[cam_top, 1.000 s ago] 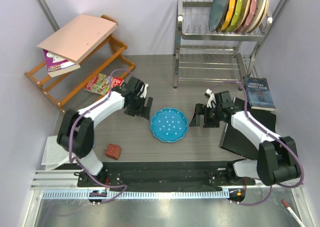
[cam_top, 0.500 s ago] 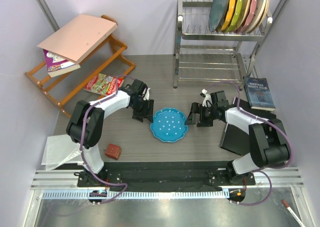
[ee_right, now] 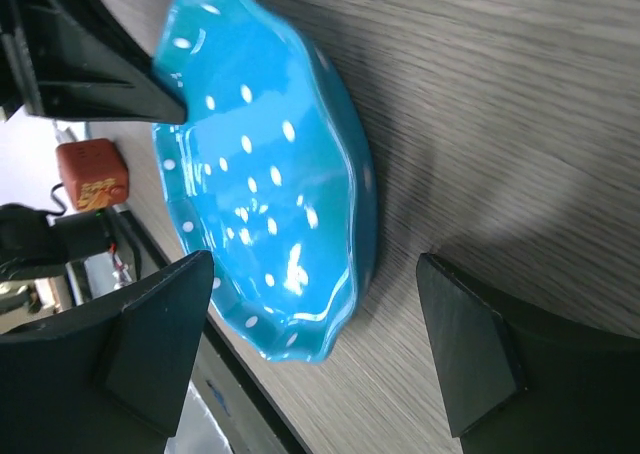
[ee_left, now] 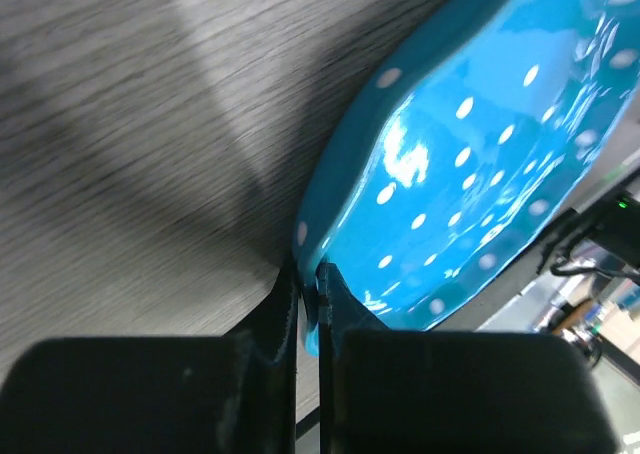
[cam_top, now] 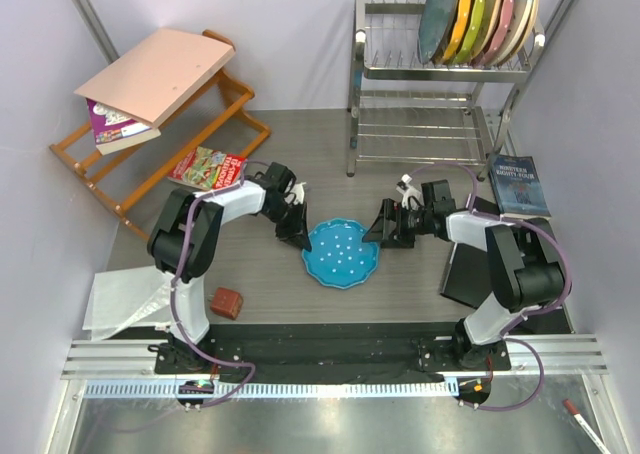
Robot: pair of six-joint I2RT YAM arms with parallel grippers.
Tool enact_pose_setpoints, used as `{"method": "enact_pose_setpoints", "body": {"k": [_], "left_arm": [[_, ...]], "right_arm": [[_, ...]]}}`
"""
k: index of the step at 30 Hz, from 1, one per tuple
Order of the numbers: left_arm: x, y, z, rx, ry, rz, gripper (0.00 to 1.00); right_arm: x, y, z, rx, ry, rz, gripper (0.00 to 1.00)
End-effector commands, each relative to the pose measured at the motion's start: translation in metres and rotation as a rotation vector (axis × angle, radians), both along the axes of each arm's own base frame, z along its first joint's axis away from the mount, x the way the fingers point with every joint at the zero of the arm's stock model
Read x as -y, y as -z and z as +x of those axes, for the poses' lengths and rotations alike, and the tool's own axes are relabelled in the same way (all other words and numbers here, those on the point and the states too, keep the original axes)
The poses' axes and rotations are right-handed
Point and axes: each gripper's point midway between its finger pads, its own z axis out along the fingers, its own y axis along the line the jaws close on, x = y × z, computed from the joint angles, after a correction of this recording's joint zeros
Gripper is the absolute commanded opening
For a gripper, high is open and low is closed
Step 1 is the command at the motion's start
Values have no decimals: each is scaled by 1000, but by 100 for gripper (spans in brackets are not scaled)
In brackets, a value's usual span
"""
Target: Load the plates into the dish rack
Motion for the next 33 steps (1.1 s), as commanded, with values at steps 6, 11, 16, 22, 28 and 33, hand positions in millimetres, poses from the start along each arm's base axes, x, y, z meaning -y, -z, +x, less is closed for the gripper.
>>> {"method": "enact_pose_setpoints", "body": {"k": [6, 11, 16, 22, 28, 33], "left_arm": [[11, 12, 1, -59, 21, -214, 0], [14, 17, 10, -50, 21, -219, 0], [17, 18, 16, -55, 18, -220, 0], [17, 24, 20, -55, 14, -207, 0], [14, 30, 21, -60, 14, -175, 0], [9, 37, 27, -40, 19, -117, 1]], "right_arm": [[1, 41, -29, -144, -65, -9, 88], [0, 44, -33, -161, -77, -2, 83], [-2, 41, -31, -147, -83, 14, 65], [-6, 36, -25, -124, -84, 44, 47], [-13, 22, -8, -86, -80, 78, 36], [-21, 0, 14, -29, -64, 133, 13]]}}
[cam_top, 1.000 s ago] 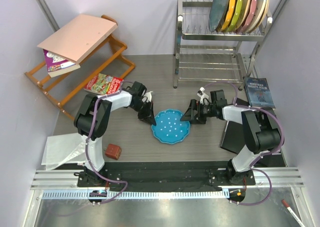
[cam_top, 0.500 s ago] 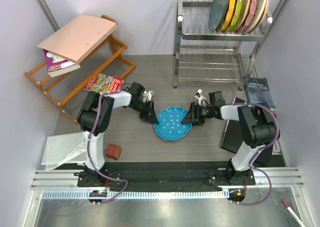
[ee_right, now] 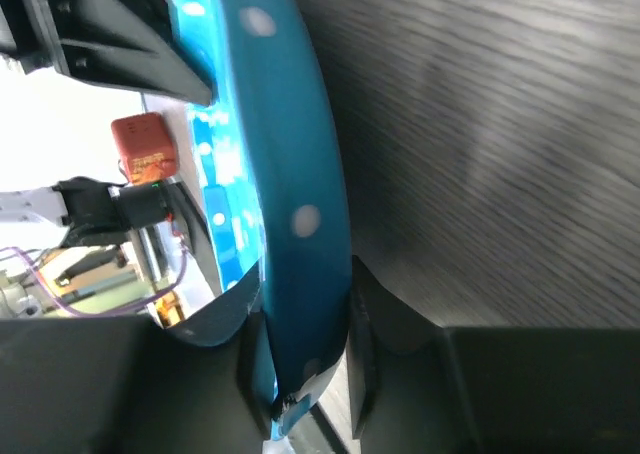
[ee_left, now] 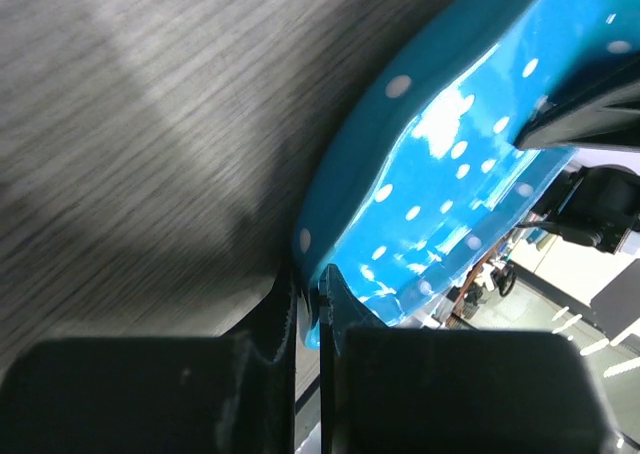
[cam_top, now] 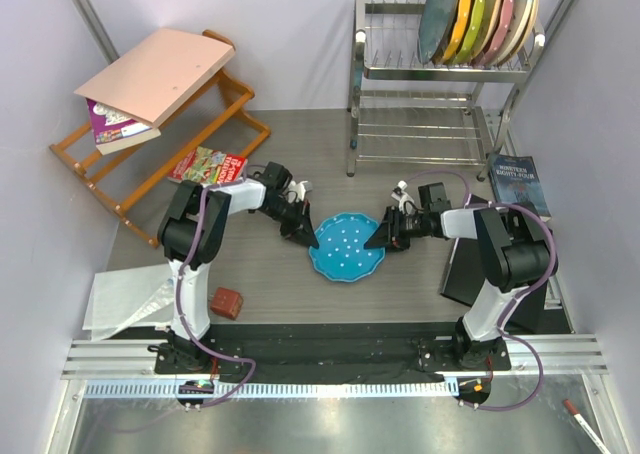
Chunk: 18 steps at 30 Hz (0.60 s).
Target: Load the plates into the dish rack
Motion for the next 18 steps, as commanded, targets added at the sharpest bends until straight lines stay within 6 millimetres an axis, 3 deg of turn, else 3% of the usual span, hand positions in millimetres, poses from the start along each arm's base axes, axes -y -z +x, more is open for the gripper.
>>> {"method": "enact_pose_setpoints", "body": {"k": [1, 2, 4, 5, 6, 9, 14, 15, 17, 18], "left_arm": [[-12, 37, 19, 82, -10, 137, 2], [-15, 41, 23, 93, -20, 166, 4], [-22, 45, 29, 104, -38, 231, 29], [-26, 46, 30, 114, -38, 255, 37], [-32, 44, 35, 152, -37, 292, 47], [-43, 25, 45, 236, -48, 331, 62], [-69, -29, 62, 424, -70, 379, 70], [-73, -52, 65, 485, -86, 372, 70], [-82, -70, 66, 558, -85, 398, 72], [-84, -80, 68, 593, -91, 401, 75]], "right_arm": [[-8, -16, 29, 125, -4, 5, 9], [-8, -21, 31, 135, -6, 12, 6], [-9, -29, 35, 160, -23, 14, 2], [-8, -35, 32, 156, -31, 7, 1], [-6, -42, 32, 149, -34, 1, 2], [5, -62, 33, 203, -50, -40, 2], [26, -92, 30, 294, -61, -130, 1], [29, -109, 31, 341, -57, -135, 1], [33, -123, 24, 356, -66, -158, 1], [35, -142, 30, 411, -62, -173, 1]]}}
